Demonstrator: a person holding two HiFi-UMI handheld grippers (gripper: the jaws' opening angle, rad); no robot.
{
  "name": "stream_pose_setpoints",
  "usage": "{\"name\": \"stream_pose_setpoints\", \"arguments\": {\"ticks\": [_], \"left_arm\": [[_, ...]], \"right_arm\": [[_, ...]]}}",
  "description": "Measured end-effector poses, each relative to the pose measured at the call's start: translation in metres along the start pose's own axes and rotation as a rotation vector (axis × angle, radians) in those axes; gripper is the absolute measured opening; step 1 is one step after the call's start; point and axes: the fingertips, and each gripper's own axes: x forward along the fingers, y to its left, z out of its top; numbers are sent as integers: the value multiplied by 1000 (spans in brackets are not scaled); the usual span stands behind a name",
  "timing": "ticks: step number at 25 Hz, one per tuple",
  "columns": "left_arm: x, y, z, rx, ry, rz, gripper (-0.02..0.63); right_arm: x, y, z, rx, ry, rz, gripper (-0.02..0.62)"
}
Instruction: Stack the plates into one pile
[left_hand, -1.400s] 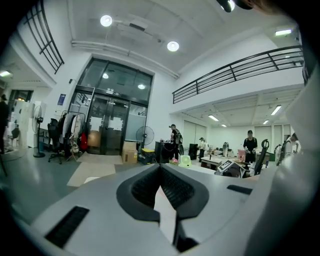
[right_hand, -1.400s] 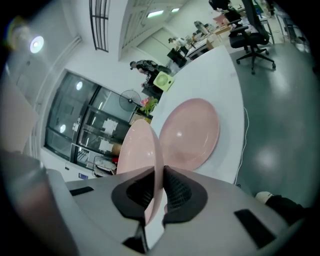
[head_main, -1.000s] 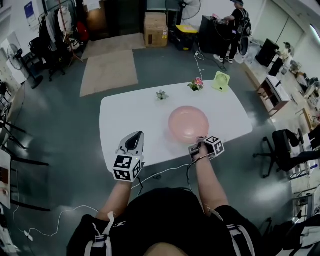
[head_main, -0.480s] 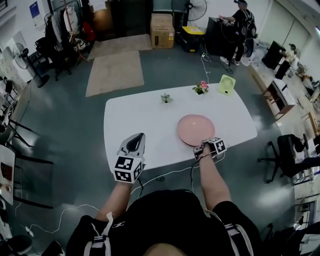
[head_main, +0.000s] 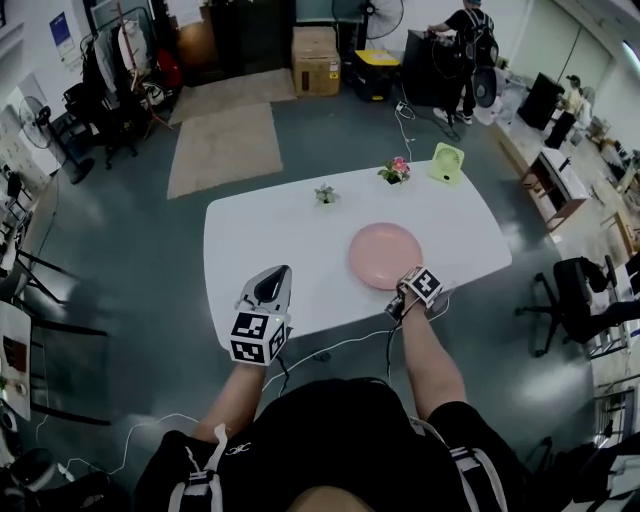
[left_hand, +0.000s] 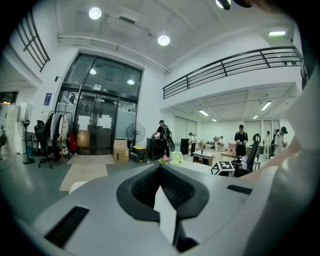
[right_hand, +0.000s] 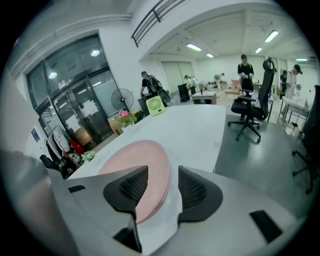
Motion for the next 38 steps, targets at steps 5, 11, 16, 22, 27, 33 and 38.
{"name": "stream_pose_setpoints", "arguments": {"ticks": [5,11,16,22,27,33,38], "left_arm": [[3,-11,6,-1,-9,-17,12],[9,-28,14,1,-40,-41,12],[10,-39,18,-4,-61,-42,12],[4,-39,19,-25,-89,-27,12],[-3,-41,17,-31,-97,-24,12],[-8,-43,15,-39,-97,-29,12],[-13,-41,13,-43,-91,-27,12]], "right_arm": [[-73,42,70,-164,-304,119,111],[-218,134,127,-363,-678,437,15],[-289,159,108,-445,-755,612,15],[-302,159,77,-463,-706,679,14],[-311,159,72,-475,-715,687,14],[-313,158,66,-472,-710,688,14],[-316,158,58,-472,-700,687,14]]}}
